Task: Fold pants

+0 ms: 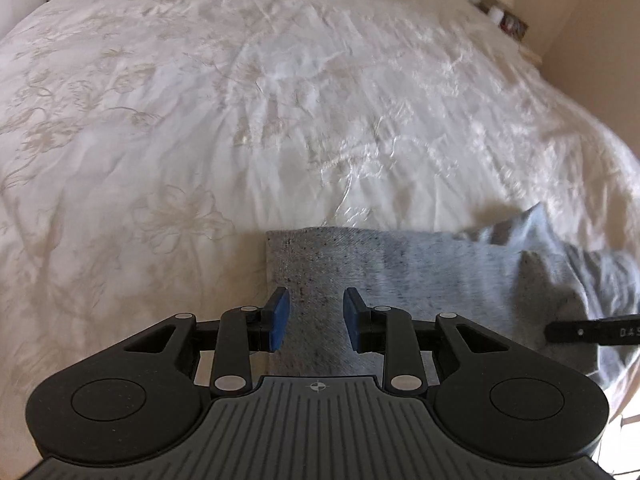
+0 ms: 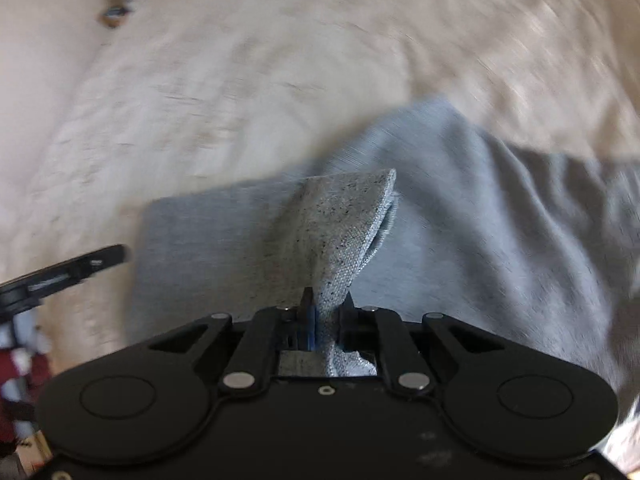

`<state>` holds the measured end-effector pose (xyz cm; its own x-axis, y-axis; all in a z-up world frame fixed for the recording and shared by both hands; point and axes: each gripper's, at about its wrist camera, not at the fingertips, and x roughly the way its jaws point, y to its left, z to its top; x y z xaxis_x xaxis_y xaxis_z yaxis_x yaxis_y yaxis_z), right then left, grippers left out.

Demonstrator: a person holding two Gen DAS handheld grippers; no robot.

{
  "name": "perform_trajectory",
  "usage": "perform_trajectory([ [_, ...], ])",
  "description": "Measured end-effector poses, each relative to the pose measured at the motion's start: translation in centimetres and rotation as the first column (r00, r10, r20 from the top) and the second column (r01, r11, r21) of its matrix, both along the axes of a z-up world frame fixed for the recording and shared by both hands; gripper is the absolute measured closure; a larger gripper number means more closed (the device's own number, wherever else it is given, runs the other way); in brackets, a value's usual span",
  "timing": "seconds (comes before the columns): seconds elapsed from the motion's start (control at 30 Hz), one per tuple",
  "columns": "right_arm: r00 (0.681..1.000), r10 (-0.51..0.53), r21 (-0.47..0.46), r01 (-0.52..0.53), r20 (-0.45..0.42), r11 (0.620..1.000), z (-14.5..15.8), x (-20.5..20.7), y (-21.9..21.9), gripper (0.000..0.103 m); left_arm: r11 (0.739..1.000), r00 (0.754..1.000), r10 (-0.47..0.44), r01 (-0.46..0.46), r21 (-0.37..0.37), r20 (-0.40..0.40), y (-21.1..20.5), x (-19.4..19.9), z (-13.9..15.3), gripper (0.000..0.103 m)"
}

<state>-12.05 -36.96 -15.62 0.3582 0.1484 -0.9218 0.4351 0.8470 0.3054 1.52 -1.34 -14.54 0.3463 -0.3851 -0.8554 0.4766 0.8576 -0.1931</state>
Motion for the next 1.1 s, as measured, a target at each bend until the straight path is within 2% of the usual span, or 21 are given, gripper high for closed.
perform_trajectory([
  [0.17,0.998,-0.015,-0.047,0.012,-0.059,0.999,-2.1,0.6,1.2,0.086,0.997,1.0,0.001,0.001,0.076,-0.018,-0.5,2.0,-2.9,0.073],
  [0.23,0.997,-0.039,-0.058,0.035,-0.069,0.998,-2.5,0.5,1.1,0.08,0.997,0.999,0.002,0.001,0.08,-0.036,-0.4,3.1,-3.9,0.064],
  [0.3,0.995,-0.062,-0.062,0.057,-0.075,0.996,-2.7,0.3,0.9,0.078,0.997,0.999,-0.002,0.005,0.076,-0.036,-0.3,3.8,-3.9,0.064],
  [0.4,0.993,-0.091,-0.09,0.084,-0.075,0.992,-2.2,-0.3,0.9,0.063,0.994,0.999,-0.007,0.002,0.107,0.043,-0.3,3.6,-2.4,0.064],
  [0.43,0.992,-0.104,-0.108,0.096,-0.073,0.989,-2.0,-0.6,1.0,0.055,0.995,0.998,-0.006,0.0,0.1,0.06,0.0,3.4,-1.8,0.064],
  [0.47,0.991,-0.113,-0.124,0.104,-0.069,0.987,-1.6,-1.2,1.0,0.052,0.997,0.998,-0.007,0.001,0.082,0.065,0.3,3.1,-1.3,0.064],
  [0.57,0.988,-0.149,-0.173,0.142,-0.027,0.975,0.1,-2.0,1.5,0.052,0.998,0.997,-0.053,0.051,0.036,0.059,0.6,2.0,-0.4,0.064],
  [0.63,0.987,-0.163,-0.178,0.157,-0.019,0.972,0.7,-2.6,2.0,0.052,0.991,0.991,-0.123,0.119,0.065,0.052,0.3,1.0,-0.9,0.063],
  [0.7,0.982,-0.178,-0.184,0.165,-0.058,0.969,0.4,-2.7,2.4,0.052,0.984,0.989,-0.151,0.149,0.102,0.009,0.2,0.5,-2.4,0.062],
  [0.73,0.978,-0.188,-0.18,0.171,-0.085,0.969,-0.1,-2.9,2.4,0.052,0.982,0.988,-0.149,0.153,0.115,-0.045,0.2,0.6,-3.3,0.062],
  [0.77,0.974,-0.2,-0.169,0.181,-0.105,0.969,-0.6,-3.2,2.4,0.052,0.983,0.987,-0.135,0.144,0.115,-0.084,0.4,0.8,-3.9,0.062],
  [0.8,0.97,-0.216,-0.163,0.196,-0.112,0.967,-0.8,-3.4,2.3,0.052,0.987,0.989,-0.118,0.127,0.102,-0.087,0.6,0.9,-3.6,0.063],
  [0.9,0.966,-0.246,-0.177,0.23,-0.075,0.957,0.6,-3.5,2.1,0.052,0.988,0.991,-0.13,0.132,0.082,-0.024,0.4,0.8,-1.6,0.063],
  [1.0,0.968,-0.251,-0.215,0.248,0.013,0.945,3.0,-3.3,1.7,0.051,0.986,0.986,-0.165,0.164,0.037,0.032,-0.8,1.1,0.1,0.062],
  [1.1,0.971,-0.22,-0.202,0.235,0.097,0.951,4.4,-1.5,1.2,0.052,0.984,0.983,-0.179,0.18,0.002,0.04,-2.5,1.8,0.3,0.062],
])
